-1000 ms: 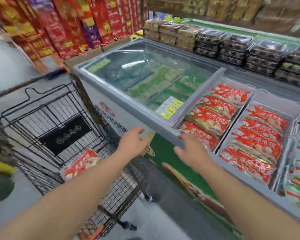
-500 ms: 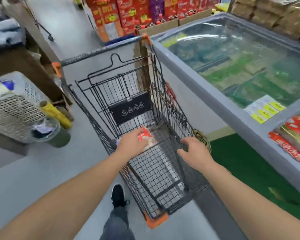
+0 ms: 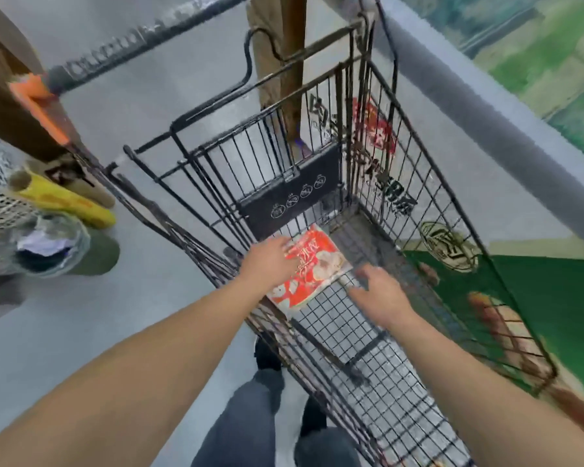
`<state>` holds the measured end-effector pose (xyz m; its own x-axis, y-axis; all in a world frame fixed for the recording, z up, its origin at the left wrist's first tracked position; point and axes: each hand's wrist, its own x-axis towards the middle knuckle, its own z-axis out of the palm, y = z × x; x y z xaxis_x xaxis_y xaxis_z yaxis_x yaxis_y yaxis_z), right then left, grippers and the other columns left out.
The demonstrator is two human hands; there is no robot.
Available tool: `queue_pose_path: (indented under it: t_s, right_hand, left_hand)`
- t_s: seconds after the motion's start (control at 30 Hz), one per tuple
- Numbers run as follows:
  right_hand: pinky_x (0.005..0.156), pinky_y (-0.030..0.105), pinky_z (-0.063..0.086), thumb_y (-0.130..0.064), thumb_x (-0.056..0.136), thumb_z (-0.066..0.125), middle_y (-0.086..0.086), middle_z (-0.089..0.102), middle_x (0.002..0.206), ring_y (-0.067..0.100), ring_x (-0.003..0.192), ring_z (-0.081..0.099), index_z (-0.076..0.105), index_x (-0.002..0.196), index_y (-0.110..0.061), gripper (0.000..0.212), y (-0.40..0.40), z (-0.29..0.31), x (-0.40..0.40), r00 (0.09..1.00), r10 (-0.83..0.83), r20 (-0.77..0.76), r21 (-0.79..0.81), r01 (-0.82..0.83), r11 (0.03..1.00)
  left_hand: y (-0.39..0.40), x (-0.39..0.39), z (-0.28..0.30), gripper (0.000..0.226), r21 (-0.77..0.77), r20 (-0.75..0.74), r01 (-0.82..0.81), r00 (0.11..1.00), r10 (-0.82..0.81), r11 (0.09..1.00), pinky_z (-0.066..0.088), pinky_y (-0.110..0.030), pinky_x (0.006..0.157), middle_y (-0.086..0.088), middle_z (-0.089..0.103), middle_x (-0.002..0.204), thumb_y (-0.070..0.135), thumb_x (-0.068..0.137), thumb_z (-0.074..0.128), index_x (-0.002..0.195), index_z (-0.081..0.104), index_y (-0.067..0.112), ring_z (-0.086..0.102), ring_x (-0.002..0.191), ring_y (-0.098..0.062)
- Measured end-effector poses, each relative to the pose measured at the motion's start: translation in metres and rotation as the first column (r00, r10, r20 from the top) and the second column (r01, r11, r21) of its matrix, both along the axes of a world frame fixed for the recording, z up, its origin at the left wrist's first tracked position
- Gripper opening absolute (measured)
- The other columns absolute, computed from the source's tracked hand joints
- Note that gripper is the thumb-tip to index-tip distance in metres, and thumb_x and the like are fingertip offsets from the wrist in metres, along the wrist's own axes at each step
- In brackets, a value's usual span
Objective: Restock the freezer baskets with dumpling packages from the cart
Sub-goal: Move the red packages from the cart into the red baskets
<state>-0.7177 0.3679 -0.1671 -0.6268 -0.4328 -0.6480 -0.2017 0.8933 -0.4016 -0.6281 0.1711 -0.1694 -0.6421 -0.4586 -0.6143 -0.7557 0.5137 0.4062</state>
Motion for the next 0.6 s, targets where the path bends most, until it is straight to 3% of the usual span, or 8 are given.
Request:
queue_pose_path:
  t_s: [0.17, 0.43, 0.6]
  right_hand:
    - [0.097, 0.028, 0.04, -0.03, 0.092, 0.062, 0.006, 0.055, 0.137, 0.024, 0.12, 0.055, 0.055, 0.133, -0.014, 0.045, -0.016, -0.053, -0.011, 0.998, -0.012, 0.058, 0.042, 0.01, 0.999]
    - [0.1, 0.032, 0.041, -0.03, 0.091, 0.064, 0.011, 0.055, 0.137, 0.027, 0.124, 0.053, 0.054, 0.136, -0.011, 0.05, -0.023, -0.159, -0.045, 0.996, -0.06, 0.067, 0.089, 0.054, 0.995]
    - [0.096, 0.031, 0.039, -0.023, 0.088, 0.067, 0.015, 0.058, 0.13, 0.03, 0.124, 0.051, 0.058, 0.127, -0.01, 0.042, -0.026, -0.22, -0.063, 0.993, -0.109, 0.045, 0.077, 0.105, 0.991]
  left_hand:
    - [-0.008, -0.016, -0.06, 0.054, 0.035, 0.084, 0.05, 0.995, -0.053, 0.998, 0.047, -0.037, 0.097, -0.014, 0.059, 0.135, 0.033, 0.093, 0.059, 0.141, 0.049, 0.009, 0.056, 0.12, -0.032]
    - [-0.001, -0.055, -0.16, 0.055, 0.088, 0.157, 0.197, 0.965, -0.209, 0.977, 0.046, -0.034, 0.098, -0.013, 0.054, 0.14, 0.033, 0.092, 0.058, 0.141, 0.046, 0.01, 0.052, 0.126, -0.03]
    - [-0.003, -0.071, -0.222, 0.042, 0.045, 0.195, 0.299, 0.933, -0.302, 0.953, 0.048, -0.037, 0.087, -0.014, 0.06, 0.12, 0.034, 0.091, 0.057, 0.124, 0.054, 0.007, 0.057, 0.109, -0.029]
